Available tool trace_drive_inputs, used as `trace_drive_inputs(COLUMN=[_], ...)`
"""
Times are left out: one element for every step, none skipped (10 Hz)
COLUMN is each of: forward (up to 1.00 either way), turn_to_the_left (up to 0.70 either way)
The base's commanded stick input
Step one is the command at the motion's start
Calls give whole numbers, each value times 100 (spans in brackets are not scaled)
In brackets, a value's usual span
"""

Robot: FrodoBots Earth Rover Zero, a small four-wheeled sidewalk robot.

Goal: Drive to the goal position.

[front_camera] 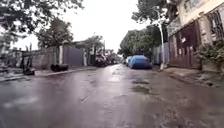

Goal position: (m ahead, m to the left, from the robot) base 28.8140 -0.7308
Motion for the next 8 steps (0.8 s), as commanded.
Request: trace_drive_inputs(forward=[100, 100, 100, 100, 100, 100, 100, 100], turn_to_the_left=[0, 0, 0, 0, 0, 0, 0, 0])
